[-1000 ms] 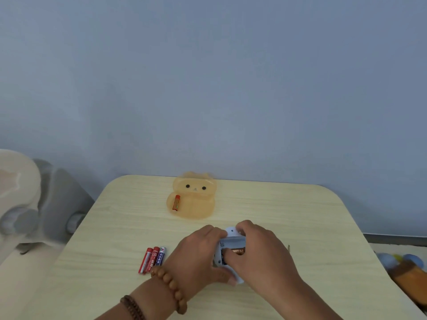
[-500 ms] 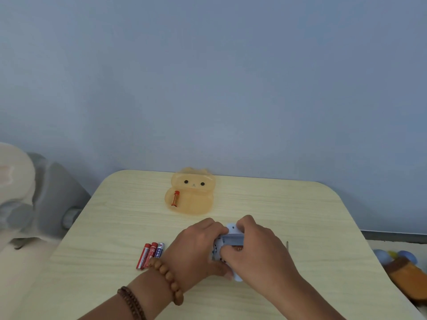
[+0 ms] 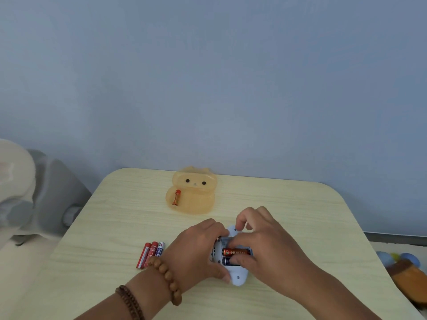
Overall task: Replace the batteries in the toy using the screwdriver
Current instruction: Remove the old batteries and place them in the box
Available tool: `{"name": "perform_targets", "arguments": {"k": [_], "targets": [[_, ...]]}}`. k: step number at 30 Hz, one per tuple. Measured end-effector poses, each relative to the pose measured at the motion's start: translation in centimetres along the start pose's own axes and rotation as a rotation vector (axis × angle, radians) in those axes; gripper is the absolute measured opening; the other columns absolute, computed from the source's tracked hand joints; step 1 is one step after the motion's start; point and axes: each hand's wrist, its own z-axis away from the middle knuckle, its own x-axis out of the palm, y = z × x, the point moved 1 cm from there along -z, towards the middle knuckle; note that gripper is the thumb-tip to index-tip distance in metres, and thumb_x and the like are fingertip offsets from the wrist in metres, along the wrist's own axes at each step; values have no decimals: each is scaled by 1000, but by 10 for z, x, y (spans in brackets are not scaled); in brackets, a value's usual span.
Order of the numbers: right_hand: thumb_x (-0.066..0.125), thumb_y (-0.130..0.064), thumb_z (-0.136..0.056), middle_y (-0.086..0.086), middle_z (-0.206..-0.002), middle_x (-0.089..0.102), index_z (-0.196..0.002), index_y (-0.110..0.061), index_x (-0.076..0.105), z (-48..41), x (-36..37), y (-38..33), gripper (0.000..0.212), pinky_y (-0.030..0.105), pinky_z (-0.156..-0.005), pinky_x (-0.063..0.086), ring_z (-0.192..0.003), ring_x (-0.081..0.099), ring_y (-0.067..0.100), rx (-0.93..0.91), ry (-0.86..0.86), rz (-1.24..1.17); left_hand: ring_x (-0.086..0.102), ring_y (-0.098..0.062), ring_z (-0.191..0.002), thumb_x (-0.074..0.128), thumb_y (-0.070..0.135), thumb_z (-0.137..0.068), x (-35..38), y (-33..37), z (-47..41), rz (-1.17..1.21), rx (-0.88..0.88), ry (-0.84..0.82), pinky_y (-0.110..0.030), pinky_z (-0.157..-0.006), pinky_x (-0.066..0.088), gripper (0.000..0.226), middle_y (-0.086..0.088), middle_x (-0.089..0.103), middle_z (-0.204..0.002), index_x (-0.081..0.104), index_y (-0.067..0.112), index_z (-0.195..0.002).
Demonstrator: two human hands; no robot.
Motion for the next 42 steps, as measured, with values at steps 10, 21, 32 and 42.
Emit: {"name": "perform_targets", "arguments": {"k": [10,21,32,42], "targets": [[72,-30,-89,-18,-88,69,-97,-37,64,3,-8,-2,14,12,-66,45,-78,62,1,291,275,-483,50,-3,-89,81,60,-60,-1,-2,-1,-24,-16,-10,-24,-79,45,73,17,52,-104,51,30,-119],[86,-3,-76,10,-93,77,-130,-13,64,-71,-20,2,59,40,-91,62,-83,79,27,510,114,-1209,52,-4,-91,80,62,-59,-2,-3,-2,-9,-30,-46,-25,-82,47,76,17,51,-105,51,32,-121],[92,-39,-62,1,-122,63,-114,-20,74,-172,23,-33,58,44,-93,55,-106,61,17,103,-154,-194,54,-11,-97,83,55,-64,-2,1,-4,-30,-36,-80,-34,-85,50,78,8,55,-115,49,26,-127],[92,-44,-60,1,-111,63,-109,-23,74,-182,36,-29,57,43,-90,56,-100,61,19,86,-204,-134,56,-13,-101,83,54,-63,-2,-1,-5,-43,-33,-68,-35,-87,51,79,8,55,-118,48,26,-128]]}}
